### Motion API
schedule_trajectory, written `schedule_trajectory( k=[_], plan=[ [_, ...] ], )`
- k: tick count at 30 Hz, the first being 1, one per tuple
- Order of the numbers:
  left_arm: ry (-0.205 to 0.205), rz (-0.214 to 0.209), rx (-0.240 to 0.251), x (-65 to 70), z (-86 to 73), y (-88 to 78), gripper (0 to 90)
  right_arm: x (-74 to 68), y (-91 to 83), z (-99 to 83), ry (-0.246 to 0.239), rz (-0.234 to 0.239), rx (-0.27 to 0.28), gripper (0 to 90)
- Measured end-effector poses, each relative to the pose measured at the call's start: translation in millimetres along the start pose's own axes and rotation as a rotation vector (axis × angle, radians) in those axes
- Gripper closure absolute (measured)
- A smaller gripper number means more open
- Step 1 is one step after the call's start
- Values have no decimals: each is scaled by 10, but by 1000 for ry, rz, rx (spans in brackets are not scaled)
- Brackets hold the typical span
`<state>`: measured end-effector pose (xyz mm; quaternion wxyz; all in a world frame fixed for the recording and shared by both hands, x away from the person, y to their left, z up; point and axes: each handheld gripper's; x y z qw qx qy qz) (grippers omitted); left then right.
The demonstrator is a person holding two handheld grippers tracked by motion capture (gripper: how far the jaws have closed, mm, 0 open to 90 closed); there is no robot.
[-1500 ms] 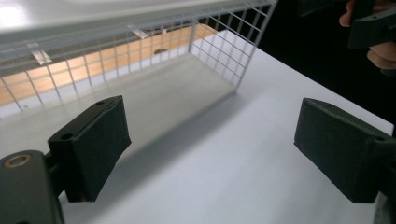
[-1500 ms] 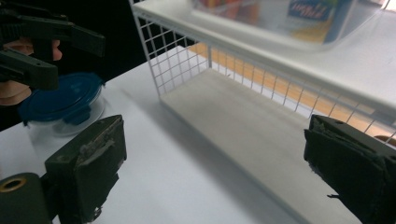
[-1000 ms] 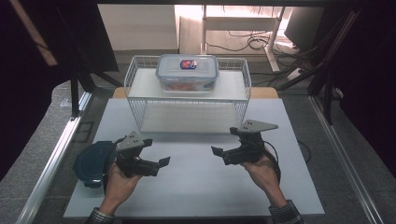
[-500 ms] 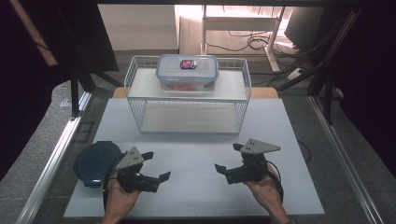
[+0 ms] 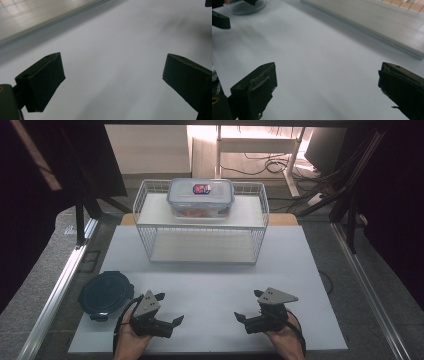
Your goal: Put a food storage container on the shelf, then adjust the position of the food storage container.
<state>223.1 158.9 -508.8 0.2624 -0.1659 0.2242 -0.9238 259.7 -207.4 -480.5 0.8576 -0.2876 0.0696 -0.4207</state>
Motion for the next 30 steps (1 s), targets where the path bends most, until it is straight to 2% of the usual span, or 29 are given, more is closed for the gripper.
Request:
schedule_trajectory(
  k=[2,8,12,16,17,18,19,20,22,23,24,25,26,27,30],
  plan=[
    [-4,3,-1,-8,4,-3,29,10,25,-34,-6,-8,-13,18],
    [-17,12,2,-34,39,-46,21,21,28,-35,-6,-12,-7,18],
    [-42,-5,5,-89,86,-103,18,22,51,-45,-8,-14,-16,18],
    [-61,55,-22,-164,134,-192,74,17,67,-53,-20,-16,-25,18],
    [-68,74,-19,-184,145,-231,105,18,67,-53,-24,-17,-25,18],
    [-75,85,-10,-208,155,-279,197,26,67,-53,-26,-20,-27,18],
    [-83,88,1,-225,160,-321,197,26,67,-53,-26,-20,-27,18],
    [-94,91,18,-259,167,-396,238,26,70,-55,-23,-19,-26,19],
    [-113,112,26,-320,168,-516,354,32,73,-58,-23,-21,-28,20],
    [-117,126,28,-356,163,-574,475,32,77,-61,-26,-19,-32,22],
    [-127,140,29,-398,153,-630,475,32,77,-61,-26,-19,-32,22],
    [-138,144,29,-451,138,-686,525,30,80,-62,-28,-18,-35,22],
    [-150,154,32,-506,116,-741,622,25,85,-65,-34,-17,-40,23],
    [-163,167,35,-567,88,-798,622,25,85,-65,-34,-17,-40,24],
    [-210,207,51,-730,-7,-968,747,15,93,-68,-41,-20,-42,25]
  ],
)
Point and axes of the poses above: each handheld gripper's, and its own axes: y roughly forward along the jaws, z roughly out of its top, x roughly to its right, and after that the axes turned 13 degrees about -z, right-handed
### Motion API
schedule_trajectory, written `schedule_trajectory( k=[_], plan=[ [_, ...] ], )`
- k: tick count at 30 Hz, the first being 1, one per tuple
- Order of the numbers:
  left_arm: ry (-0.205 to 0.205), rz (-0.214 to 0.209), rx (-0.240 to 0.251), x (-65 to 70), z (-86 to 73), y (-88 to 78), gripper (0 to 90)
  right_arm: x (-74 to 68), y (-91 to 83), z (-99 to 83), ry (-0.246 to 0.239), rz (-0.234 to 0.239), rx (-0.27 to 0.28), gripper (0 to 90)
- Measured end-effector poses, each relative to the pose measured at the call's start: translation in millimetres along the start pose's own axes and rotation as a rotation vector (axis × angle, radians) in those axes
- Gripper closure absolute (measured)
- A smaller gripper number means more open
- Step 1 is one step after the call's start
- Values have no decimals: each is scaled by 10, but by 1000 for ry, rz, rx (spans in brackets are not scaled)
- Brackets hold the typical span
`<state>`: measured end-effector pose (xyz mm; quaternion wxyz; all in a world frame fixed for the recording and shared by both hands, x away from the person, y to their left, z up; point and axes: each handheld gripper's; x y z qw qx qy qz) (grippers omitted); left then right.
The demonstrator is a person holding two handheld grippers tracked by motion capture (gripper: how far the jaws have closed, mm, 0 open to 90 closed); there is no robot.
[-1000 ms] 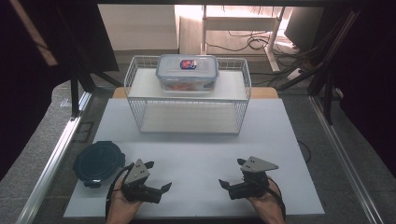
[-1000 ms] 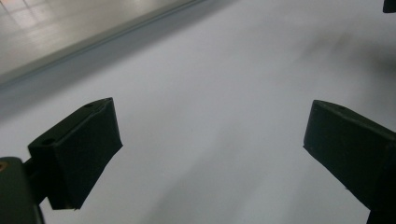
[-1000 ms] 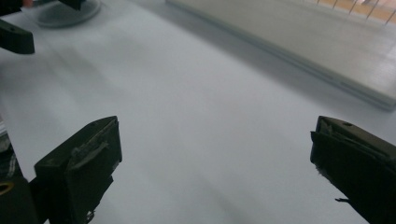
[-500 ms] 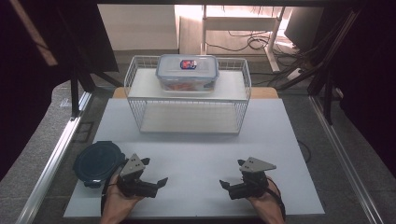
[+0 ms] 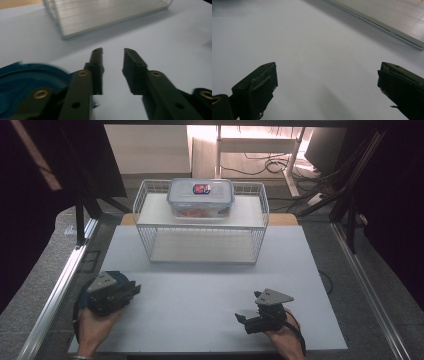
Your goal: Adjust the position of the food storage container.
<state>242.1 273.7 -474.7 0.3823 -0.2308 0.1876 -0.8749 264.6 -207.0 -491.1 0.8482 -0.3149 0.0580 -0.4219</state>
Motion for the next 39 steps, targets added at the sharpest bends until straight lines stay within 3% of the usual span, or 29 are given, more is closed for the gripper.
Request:
schedule_trajectory(
  k=[5,12,16,21,24,26,28,33,39],
  plan=[
    [-53,87,26,-285,-90,-225,893,-2,7,-4,-13,-2,-7,28],
    [-153,220,71,-664,-295,-507,899,-6,24,-12,-34,-3,-15,32],
    [-184,290,89,-778,-378,-607,899,-7,30,-17,-38,1,-16,34],
    [-226,350,70,-928,-512,-670,899,-10,31,-20,-42,1,-20,36],
    [-258,353,43,-992,-592,-659,900,-14,39,-21,-49,2,-25,37],
    [-265,338,22,-1000,-613,-631,900,-16,42,-22,-49,1,-27,37],
    [-265,349,14,-982,-602,-625,900,-18,46,-24,-52,2,-28,38],
    [-309,316,33,-976,-615,-639,900,-22,54,-25,-53,2,-32,38],
    [-301,296,10,-878,-568,-556,900,-28,67,-27,-53,3,-38,39]
  ],
)
Point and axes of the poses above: each handheld gripper's, and its own axes: y roughly forward along the jaws, z roughly out of its top, x roughly to its right, and after that the axes turned 13 degrees about -z, right-handed
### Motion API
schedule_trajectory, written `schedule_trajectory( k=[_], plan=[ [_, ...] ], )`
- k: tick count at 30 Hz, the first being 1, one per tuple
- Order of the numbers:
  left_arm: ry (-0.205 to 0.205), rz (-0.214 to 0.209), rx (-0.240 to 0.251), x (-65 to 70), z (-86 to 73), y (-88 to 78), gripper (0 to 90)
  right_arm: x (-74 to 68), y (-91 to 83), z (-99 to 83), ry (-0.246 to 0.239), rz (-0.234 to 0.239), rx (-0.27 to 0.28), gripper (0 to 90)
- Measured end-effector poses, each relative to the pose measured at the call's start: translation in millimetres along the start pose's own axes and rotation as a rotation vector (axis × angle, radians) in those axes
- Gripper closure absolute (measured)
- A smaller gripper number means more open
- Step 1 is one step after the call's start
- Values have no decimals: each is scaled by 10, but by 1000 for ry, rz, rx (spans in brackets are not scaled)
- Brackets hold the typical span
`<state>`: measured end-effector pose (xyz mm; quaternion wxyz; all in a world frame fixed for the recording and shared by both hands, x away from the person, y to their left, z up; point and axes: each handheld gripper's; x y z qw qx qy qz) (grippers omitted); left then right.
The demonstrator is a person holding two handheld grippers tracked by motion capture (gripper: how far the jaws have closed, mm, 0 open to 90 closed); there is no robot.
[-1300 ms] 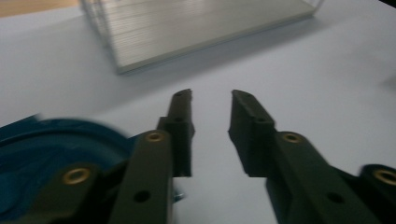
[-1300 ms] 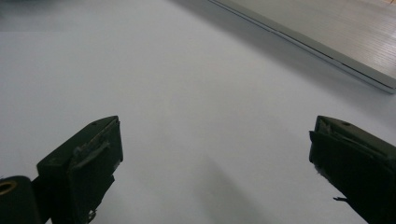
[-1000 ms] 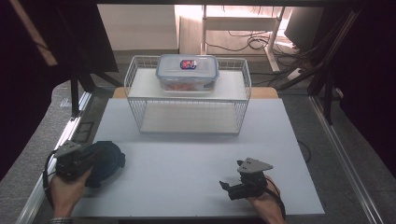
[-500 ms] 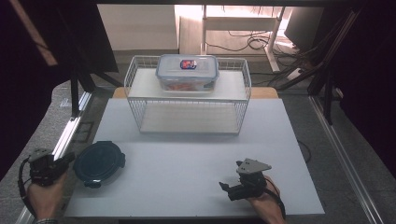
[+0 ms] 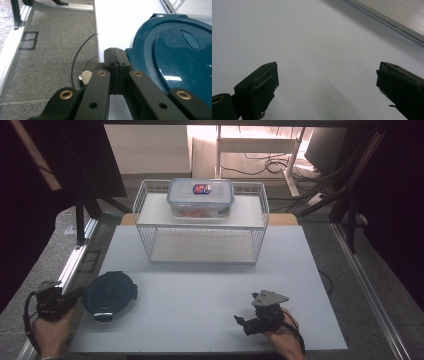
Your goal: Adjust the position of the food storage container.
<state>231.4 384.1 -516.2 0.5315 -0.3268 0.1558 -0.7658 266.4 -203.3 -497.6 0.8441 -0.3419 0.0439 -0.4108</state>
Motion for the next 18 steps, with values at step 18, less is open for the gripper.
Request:
schedule_trajectory(
  k=[18],
  plan=[
    [98,-137,-98,605,37,309,900,6,20,-13,2,1,-12,39]
  ],
)
Point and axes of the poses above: each handheld gripper's, and its own axes: y roughly forward along the jaws, z roughly out of its top, x roughly to its right, and after that the axes turned 13 degrees about -z, right-handed
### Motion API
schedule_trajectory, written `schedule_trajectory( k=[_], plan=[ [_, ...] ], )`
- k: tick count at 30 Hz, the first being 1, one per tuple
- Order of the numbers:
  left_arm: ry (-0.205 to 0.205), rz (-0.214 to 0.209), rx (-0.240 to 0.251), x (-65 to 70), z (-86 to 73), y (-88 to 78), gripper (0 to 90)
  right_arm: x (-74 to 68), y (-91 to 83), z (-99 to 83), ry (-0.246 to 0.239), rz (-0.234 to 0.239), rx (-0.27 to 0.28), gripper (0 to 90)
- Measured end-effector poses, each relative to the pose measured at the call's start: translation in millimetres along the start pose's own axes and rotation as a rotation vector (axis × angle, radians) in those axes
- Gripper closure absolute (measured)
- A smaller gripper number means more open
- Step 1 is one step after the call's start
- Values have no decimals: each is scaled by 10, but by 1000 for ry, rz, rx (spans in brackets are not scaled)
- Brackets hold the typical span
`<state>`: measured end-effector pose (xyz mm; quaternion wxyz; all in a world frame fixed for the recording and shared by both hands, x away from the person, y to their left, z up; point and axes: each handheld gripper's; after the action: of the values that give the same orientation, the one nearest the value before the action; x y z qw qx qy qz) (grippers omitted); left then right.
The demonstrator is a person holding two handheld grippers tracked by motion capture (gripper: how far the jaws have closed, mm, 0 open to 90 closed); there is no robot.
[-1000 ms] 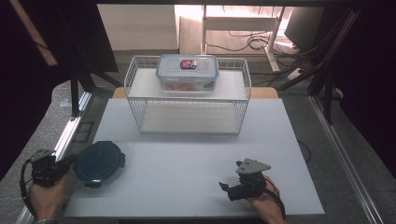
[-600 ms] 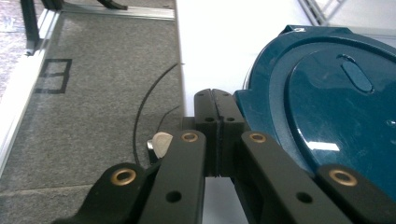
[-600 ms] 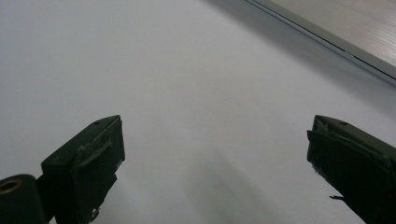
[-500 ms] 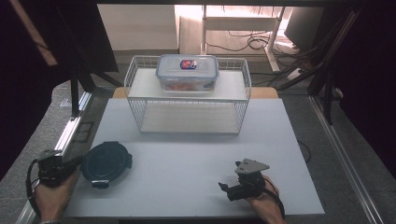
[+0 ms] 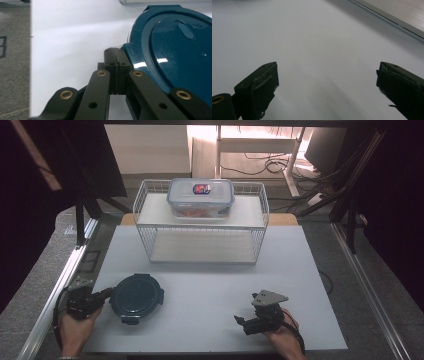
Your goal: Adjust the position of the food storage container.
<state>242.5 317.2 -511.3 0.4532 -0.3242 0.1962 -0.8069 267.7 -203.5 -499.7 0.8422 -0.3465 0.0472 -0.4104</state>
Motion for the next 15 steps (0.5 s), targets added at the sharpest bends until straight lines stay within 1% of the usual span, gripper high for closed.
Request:
schedule_trajectory(
  k=[4,5,6,9,15],
  plan=[
    [13,-28,-18,88,4,52,900,-2,3,-2,-2,0,-4,40],
    [19,-44,-27,132,5,82,900,-2,5,-2,-4,1,-5,40],
    [19,-44,-27,132,5,82,900,-2,5,-2,-4,1,-5,40],
    [28,-74,-43,202,9,135,900,-5,7,-2,-4,0,-5,40],
    [55,-124,-73,386,35,271,900,-6,12,-4,-5,1,-10,40]
  ],
)
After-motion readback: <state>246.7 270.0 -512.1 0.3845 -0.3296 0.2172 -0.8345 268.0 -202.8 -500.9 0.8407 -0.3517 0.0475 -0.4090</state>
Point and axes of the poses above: each handheld gripper's, and its own axes: y roughly forward along the jaws, z roughly out of its top, x roughly to its right, and after that the axes turned 13 degrees about -z, right-handed
